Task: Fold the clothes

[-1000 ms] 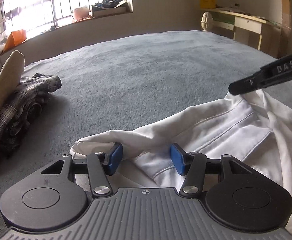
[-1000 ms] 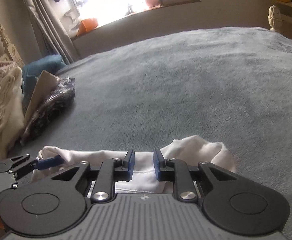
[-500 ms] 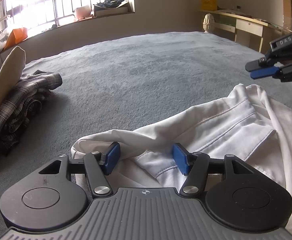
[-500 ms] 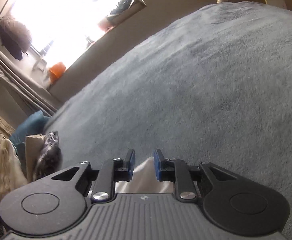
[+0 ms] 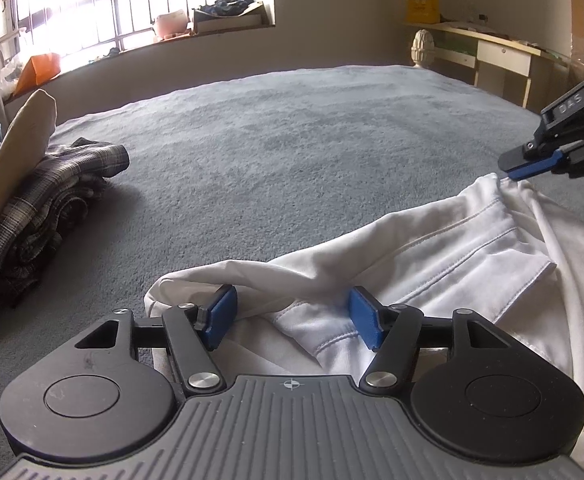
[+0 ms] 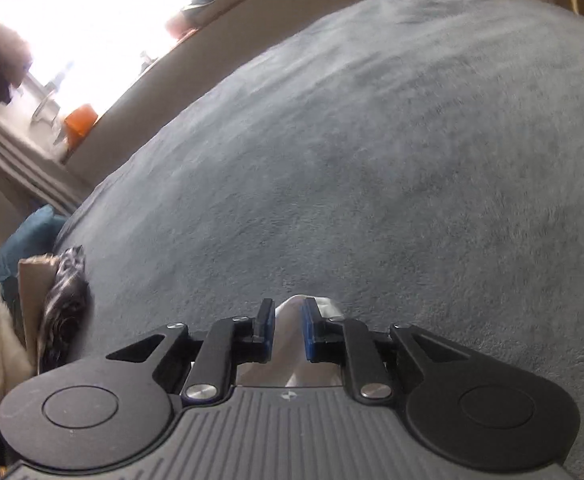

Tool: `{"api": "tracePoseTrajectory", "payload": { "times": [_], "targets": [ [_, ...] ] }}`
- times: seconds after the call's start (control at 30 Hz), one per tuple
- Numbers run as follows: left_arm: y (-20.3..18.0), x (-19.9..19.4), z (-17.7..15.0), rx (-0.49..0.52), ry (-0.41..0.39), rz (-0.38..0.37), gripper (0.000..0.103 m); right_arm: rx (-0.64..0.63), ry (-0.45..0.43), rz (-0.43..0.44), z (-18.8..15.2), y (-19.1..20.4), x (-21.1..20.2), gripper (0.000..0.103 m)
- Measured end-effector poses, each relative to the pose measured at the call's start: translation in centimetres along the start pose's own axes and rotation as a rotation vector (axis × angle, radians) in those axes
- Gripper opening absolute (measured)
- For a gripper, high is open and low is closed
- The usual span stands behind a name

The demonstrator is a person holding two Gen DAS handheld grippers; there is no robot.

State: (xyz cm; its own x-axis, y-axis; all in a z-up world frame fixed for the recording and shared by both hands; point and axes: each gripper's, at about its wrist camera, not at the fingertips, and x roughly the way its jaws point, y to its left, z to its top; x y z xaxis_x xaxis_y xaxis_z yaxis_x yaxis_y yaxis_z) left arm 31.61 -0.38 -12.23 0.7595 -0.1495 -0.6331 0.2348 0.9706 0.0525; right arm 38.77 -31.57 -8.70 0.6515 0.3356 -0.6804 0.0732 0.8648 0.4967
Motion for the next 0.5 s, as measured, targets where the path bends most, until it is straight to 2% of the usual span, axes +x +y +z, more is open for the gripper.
{"api": "tracePoseTrajectory", "payload": {
  "times": [0.1, 0.17, 0.3, 0.37, 0.5],
  "targets": [
    [0.0, -0.1, 0.1, -0.006, -0.001, 0.000, 0.063, -0.120, 0.070, 0.119, -1.0, 3.5, -1.7, 0.016],
    [0.0, -0.2, 0.1, -0.011, -0.001, 0.004, 0.063, -0.196, 0.137, 0.158, -2.1, 5.5, -1.5, 0.016],
    [-0.1, -0.4, 0.2, -0.026, 0.007, 0.020, 0.063, -0.340, 0.274, 0.074, -5.4, 7.8, 1.7, 0.016],
    [-0.3, -0.6, 0.4, -0.026, 0.016, 0.037, 0.063, -0.335, 0.289, 0.034, -6.6, 7.4, 3.4, 0.015],
    [0.0, -2.3, 1.3, -0.047, 0.009, 0.069, 0.063, -0.231, 0.272, 0.058, -5.6, 7.4, 1.4, 0.017]
  ]
}}
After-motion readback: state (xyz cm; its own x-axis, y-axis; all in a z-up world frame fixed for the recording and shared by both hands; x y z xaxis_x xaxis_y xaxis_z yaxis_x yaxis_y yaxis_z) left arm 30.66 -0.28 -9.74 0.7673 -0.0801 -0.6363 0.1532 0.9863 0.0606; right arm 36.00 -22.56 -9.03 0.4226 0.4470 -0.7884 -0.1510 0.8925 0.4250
